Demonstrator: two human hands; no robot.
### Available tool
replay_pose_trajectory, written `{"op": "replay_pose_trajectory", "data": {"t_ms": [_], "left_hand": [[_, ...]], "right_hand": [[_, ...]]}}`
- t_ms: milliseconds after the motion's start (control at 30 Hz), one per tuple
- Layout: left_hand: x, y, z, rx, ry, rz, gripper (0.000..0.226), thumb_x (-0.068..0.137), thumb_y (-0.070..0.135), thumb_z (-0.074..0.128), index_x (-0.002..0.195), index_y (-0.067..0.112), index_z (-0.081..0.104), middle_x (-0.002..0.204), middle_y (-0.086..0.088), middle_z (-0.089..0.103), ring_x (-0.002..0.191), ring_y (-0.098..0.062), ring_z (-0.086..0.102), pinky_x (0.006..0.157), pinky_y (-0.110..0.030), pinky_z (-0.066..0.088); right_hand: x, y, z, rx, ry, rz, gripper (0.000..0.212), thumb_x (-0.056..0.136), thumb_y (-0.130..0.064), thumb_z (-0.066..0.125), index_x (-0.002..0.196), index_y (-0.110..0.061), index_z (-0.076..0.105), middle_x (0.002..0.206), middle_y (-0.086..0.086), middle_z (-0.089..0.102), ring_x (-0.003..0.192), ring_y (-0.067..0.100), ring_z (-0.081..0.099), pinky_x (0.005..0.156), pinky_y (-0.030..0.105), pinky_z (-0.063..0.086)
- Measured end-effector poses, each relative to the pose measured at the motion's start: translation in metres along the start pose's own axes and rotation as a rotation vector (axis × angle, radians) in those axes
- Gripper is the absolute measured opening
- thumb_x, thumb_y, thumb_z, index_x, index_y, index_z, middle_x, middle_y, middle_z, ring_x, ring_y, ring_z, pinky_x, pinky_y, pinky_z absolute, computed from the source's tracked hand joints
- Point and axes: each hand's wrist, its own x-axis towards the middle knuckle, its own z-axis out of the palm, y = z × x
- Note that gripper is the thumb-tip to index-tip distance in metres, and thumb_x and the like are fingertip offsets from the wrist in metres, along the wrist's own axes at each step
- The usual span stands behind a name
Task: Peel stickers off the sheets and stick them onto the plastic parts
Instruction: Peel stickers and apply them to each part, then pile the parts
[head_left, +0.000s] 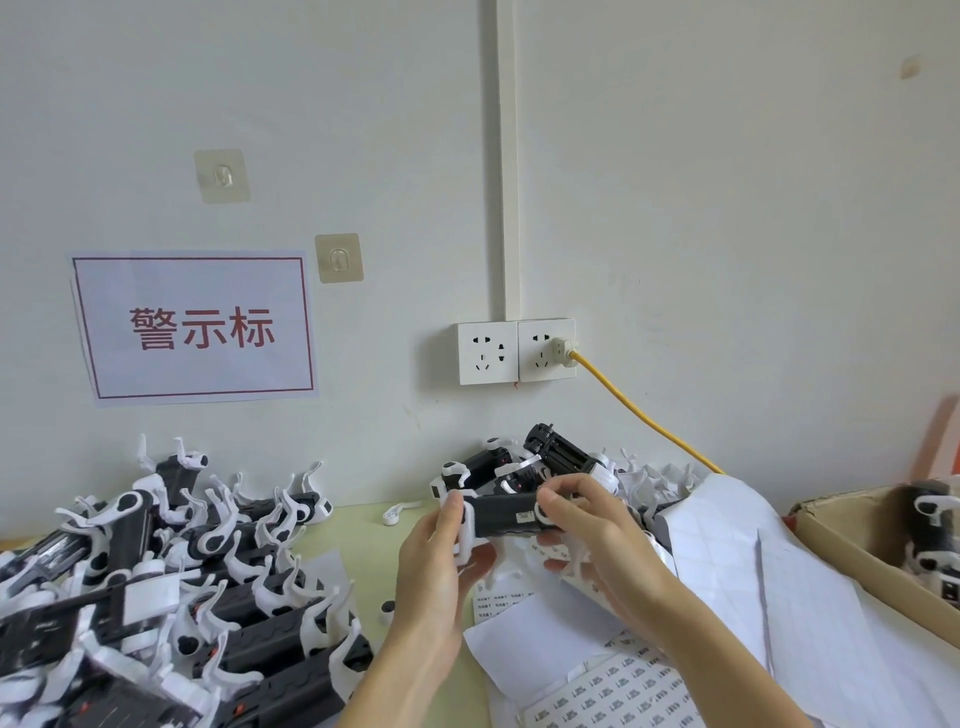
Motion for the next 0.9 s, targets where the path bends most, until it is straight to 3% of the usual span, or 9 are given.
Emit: {"op": "replay_pose_trajectory", "data": {"t_ms": [133, 267, 367, 500, 600, 667, 733, 833, 900], "left_hand": [[-0.001, 0.000, 0.000, 0.011, -0.018, -0.023, 0.044, 0.099, 0.039, 0.055, 0.106, -0.002, 0.070, 0.102, -0.022, 0.074, 0.084, -0.030, 0.072, 0.068, -0.032, 0.059], [-0.005, -0.006, 0.001, 0.061, -0.064, -0.106, 0.050, 0.098, 0.048, 0.051, 0.106, 0.001, 0.068, 0.091, -0.020, 0.074, 0.065, -0.030, 0.071, 0.056, -0.032, 0.058], [-0.007, -0.011, 0.001, 0.159, -0.075, -0.083, 0.052, 0.102, 0.049, 0.042, 0.107, 0.004, 0.067, 0.082, -0.012, 0.074, 0.063, -0.028, 0.070, 0.059, -0.036, 0.054], [-0.009, -0.014, 0.001, 0.268, -0.115, -0.050, 0.049, 0.105, 0.042, 0.038, 0.113, 0.003, 0.066, 0.095, -0.019, 0.071, 0.076, -0.031, 0.061, 0.064, -0.040, 0.047], [-0.009, -0.013, 0.005, 0.296, -0.132, -0.061, 0.046, 0.105, 0.040, 0.036, 0.112, 0.004, 0.065, 0.098, -0.021, 0.067, 0.079, -0.032, 0.057, 0.066, -0.041, 0.043], [-0.007, -0.013, 0.008, 0.337, -0.128, -0.067, 0.041, 0.106, 0.035, 0.038, 0.110, 0.004, 0.064, 0.099, -0.022, 0.066, 0.080, -0.033, 0.055, 0.065, -0.040, 0.042], [-0.005, -0.015, 0.010, 0.418, -0.115, -0.030, 0.034, 0.106, 0.028, 0.040, 0.107, 0.005, 0.065, 0.099, -0.024, 0.066, 0.080, -0.034, 0.055, 0.064, -0.040, 0.042], [-0.007, -0.017, 0.015, 0.622, -0.111, 0.107, 0.023, 0.104, 0.023, 0.048, 0.103, 0.013, 0.068, 0.097, -0.015, 0.070, 0.082, -0.030, 0.060, 0.071, -0.040, 0.045], [-0.007, -0.012, 0.020, 0.826, -0.106, 0.213, 0.013, 0.100, 0.021, 0.057, 0.098, 0.025, 0.068, 0.094, -0.002, 0.070, 0.088, -0.020, 0.065, 0.072, -0.033, 0.048]], "right_hand": [[-0.003, -0.009, -0.015, -0.170, -0.157, 0.073, 0.017, 0.097, -0.037, 0.061, 0.109, -0.026, 0.068, 0.109, 0.017, 0.067, 0.083, 0.025, 0.073, 0.078, 0.037, 0.057], [-0.003, -0.017, -0.034, -0.218, -0.183, 0.173, 0.034, 0.092, -0.046, 0.057, 0.108, -0.017, 0.065, 0.080, 0.001, 0.067, 0.061, 0.024, 0.069, 0.070, 0.039, 0.061], [-0.005, -0.019, -0.065, -0.186, -0.033, 0.348, 0.034, 0.092, -0.044, 0.055, 0.103, -0.013, 0.059, 0.080, 0.009, 0.067, 0.042, 0.014, 0.057, 0.054, 0.030, 0.055], [-0.012, -0.027, -0.115, 0.244, 0.428, 0.330, 0.026, 0.088, -0.038, 0.052, 0.092, -0.013, 0.060, 0.076, 0.015, 0.065, 0.053, 0.027, 0.058, 0.042, 0.020, 0.044], [-0.012, -0.032, -0.149, 0.769, 0.756, -0.057, 0.034, 0.101, -0.047, 0.041, 0.113, -0.019, 0.056, 0.114, 0.014, 0.059, 0.079, 0.032, 0.070, 0.073, 0.038, 0.060], [-0.015, -0.034, -0.164, 0.893, 0.788, -0.171, 0.054, 0.101, -0.059, 0.036, 0.145, -0.028, 0.039, 0.153, 0.007, 0.036, 0.124, 0.040, 0.055, 0.106, 0.047, 0.046], [-0.015, -0.030, -0.164, 0.693, 0.821, -0.034, 0.060, 0.103, -0.054, 0.036, 0.153, -0.021, 0.032, 0.154, 0.006, 0.034, 0.129, 0.038, 0.050, 0.108, 0.045, 0.042], [-0.011, -0.027, -0.133, 0.227, 0.792, 0.108, 0.038, 0.098, -0.027, 0.042, 0.117, 0.003, 0.054, 0.110, 0.025, 0.049, 0.098, 0.042, 0.054, 0.095, 0.046, 0.048], [-0.009, -0.025, -0.099, 0.035, 0.606, 0.051, 0.020, 0.090, -0.023, 0.043, 0.096, -0.012, 0.059, 0.092, 0.001, 0.049, 0.088, 0.024, 0.048, 0.082, 0.033, 0.040]]}}
